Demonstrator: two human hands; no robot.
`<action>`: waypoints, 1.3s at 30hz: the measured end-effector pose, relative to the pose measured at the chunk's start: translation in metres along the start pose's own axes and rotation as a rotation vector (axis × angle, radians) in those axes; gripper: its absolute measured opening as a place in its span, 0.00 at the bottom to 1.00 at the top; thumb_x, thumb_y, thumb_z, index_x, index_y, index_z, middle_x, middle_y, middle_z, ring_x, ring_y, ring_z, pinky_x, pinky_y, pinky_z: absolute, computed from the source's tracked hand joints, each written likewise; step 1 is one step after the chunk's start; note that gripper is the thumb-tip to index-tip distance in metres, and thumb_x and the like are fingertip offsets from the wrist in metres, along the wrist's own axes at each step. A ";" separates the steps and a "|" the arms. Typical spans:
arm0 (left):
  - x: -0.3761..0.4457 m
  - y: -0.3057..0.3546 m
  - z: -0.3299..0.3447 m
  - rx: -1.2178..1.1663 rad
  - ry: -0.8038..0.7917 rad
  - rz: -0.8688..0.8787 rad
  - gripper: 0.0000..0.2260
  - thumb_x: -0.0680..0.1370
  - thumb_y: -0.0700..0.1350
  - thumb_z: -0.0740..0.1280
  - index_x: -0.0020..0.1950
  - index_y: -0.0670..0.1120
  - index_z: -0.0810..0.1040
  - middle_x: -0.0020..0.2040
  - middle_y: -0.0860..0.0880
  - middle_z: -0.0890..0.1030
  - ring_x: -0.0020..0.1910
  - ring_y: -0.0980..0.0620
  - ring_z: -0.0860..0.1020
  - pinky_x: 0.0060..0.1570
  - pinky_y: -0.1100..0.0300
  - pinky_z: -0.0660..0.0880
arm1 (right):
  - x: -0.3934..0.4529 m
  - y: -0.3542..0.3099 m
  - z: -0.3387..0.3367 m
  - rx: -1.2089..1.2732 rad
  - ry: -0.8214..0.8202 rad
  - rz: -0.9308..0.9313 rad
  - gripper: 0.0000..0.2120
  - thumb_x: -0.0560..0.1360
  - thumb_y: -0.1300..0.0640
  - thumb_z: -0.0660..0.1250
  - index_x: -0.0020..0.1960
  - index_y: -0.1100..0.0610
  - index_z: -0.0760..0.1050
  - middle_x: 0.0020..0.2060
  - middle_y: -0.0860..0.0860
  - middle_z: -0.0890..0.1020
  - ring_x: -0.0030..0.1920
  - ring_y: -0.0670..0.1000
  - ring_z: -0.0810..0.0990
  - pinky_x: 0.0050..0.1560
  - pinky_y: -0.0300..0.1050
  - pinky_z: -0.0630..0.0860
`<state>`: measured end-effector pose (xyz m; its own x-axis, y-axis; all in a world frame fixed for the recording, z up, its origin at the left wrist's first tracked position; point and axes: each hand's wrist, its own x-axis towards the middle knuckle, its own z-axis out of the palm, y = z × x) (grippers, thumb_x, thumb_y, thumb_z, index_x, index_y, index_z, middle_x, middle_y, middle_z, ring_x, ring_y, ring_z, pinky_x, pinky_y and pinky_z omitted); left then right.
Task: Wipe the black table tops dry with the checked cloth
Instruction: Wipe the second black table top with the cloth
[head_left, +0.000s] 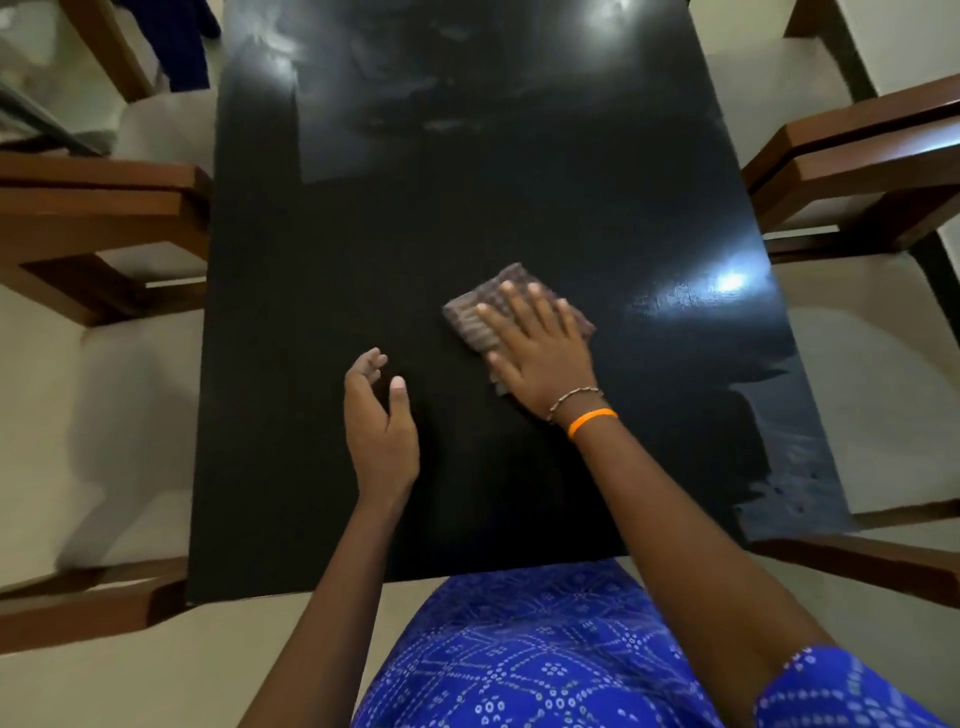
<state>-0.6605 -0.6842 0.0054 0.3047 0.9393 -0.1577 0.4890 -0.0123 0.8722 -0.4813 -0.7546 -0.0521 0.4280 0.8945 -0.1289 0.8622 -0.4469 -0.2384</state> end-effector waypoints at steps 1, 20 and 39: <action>-0.006 0.003 0.009 0.022 -0.028 0.003 0.18 0.79 0.43 0.60 0.68 0.49 0.66 0.64 0.54 0.72 0.63 0.60 0.69 0.66 0.56 0.67 | -0.003 0.029 -0.007 -0.008 0.019 0.083 0.27 0.77 0.45 0.55 0.75 0.43 0.53 0.77 0.50 0.53 0.77 0.56 0.50 0.74 0.57 0.46; -0.057 0.070 0.173 0.439 -0.530 0.367 0.24 0.76 0.44 0.66 0.71 0.48 0.63 0.72 0.50 0.64 0.76 0.51 0.54 0.75 0.50 0.51 | -0.153 0.151 -0.027 0.035 -0.021 0.480 0.30 0.74 0.40 0.44 0.75 0.44 0.50 0.77 0.53 0.50 0.77 0.58 0.48 0.73 0.62 0.47; -0.031 0.086 0.226 0.727 -0.457 0.234 0.38 0.72 0.51 0.70 0.75 0.50 0.53 0.77 0.53 0.51 0.76 0.52 0.46 0.73 0.55 0.49 | 0.188 0.272 -0.095 0.168 0.044 0.416 0.28 0.79 0.45 0.53 0.76 0.46 0.48 0.78 0.52 0.44 0.77 0.60 0.43 0.74 0.61 0.50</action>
<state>-0.4430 -0.7916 -0.0192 0.6821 0.6587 -0.3174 0.7239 -0.5469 0.4205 -0.1407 -0.7066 -0.0492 0.7432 0.6366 -0.2060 0.5604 -0.7604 -0.3282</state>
